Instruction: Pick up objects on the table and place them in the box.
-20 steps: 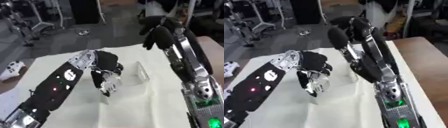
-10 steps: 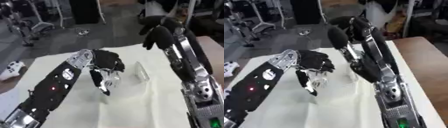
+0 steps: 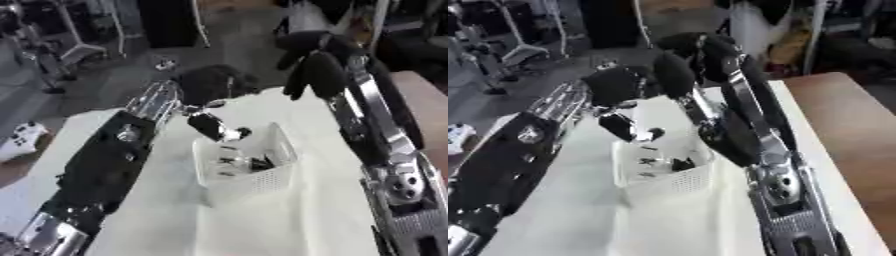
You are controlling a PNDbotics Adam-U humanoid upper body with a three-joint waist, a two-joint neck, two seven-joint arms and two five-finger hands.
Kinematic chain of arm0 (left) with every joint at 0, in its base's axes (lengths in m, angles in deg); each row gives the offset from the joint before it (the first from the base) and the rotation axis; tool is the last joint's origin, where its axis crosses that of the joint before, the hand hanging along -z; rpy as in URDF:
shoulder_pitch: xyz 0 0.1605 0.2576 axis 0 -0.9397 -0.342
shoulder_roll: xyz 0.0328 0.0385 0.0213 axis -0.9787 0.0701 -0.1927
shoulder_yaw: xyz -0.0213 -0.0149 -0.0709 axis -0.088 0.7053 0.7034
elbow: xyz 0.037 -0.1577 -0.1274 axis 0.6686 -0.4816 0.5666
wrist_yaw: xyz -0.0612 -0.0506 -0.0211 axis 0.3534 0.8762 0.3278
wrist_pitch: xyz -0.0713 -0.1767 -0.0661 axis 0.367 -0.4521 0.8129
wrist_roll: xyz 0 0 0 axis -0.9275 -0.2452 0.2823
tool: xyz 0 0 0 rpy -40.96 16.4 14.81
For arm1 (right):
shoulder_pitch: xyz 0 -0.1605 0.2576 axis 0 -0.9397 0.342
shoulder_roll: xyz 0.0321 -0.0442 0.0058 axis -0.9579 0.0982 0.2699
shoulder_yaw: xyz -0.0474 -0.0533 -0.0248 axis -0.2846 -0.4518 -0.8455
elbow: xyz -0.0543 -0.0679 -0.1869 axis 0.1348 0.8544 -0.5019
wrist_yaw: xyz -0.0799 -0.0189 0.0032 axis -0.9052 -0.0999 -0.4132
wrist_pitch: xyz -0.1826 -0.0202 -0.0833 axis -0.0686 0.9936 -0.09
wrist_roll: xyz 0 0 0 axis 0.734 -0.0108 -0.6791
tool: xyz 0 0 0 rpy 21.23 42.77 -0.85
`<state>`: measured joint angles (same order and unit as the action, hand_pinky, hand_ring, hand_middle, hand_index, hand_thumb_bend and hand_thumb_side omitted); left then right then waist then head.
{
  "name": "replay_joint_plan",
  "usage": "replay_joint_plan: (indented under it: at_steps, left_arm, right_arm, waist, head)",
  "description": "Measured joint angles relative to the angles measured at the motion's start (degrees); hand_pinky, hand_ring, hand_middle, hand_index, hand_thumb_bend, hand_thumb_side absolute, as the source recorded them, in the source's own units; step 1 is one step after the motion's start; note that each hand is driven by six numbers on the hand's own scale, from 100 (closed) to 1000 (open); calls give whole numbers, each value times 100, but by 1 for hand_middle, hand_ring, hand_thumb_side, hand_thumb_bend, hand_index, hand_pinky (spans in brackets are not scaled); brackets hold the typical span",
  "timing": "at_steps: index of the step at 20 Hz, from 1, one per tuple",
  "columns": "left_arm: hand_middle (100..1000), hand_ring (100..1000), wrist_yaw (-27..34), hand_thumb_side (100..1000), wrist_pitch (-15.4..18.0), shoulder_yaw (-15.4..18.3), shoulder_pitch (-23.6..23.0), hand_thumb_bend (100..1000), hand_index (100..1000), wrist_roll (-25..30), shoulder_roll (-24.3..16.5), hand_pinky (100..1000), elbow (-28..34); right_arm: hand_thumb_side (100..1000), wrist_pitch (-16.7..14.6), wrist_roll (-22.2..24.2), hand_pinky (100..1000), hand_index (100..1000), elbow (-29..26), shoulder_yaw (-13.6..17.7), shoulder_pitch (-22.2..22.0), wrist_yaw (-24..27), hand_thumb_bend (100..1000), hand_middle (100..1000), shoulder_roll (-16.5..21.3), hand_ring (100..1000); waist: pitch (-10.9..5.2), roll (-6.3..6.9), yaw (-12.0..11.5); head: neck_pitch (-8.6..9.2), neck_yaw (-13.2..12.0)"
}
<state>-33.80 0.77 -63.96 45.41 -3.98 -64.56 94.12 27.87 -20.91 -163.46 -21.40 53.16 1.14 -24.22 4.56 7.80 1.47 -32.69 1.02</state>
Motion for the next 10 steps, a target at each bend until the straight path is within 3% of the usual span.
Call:
replay_joint_plan:
  at_steps: [4, 7, 10]
  left_arm:
    - [777, 686, 1643, 1000, -687, -209, -1192, 193, 806, -52, -775, 635, 1912]
    - [781, 681, 2170, 1000, -1081, -178, -1950, 206, 809, 216, -993, 630, 3045]
    - [781, 675, 2512, 1000, -1429, 49, -2611, 226, 807, 337, -958, 621, 3960]
  right_arm:
    - [1000, 49, -64, 387, 753, 0, 57, -1, -37, 583, 543, 64, 430]
    - [1000, 95, -101, 385, 753, 0, 96, -10, -64, 594, 543, 146, 429]
    - [1000, 145, -103, 384, 752, 0, 126, -59, -71, 602, 543, 216, 429]
  waist:
    - [0, -39, -120]
    - [-17, -90, -235]
    - [-50, -149, -353]
  head:
    - [-136, 125]
    - [-136, 185]
    - [-119, 206]
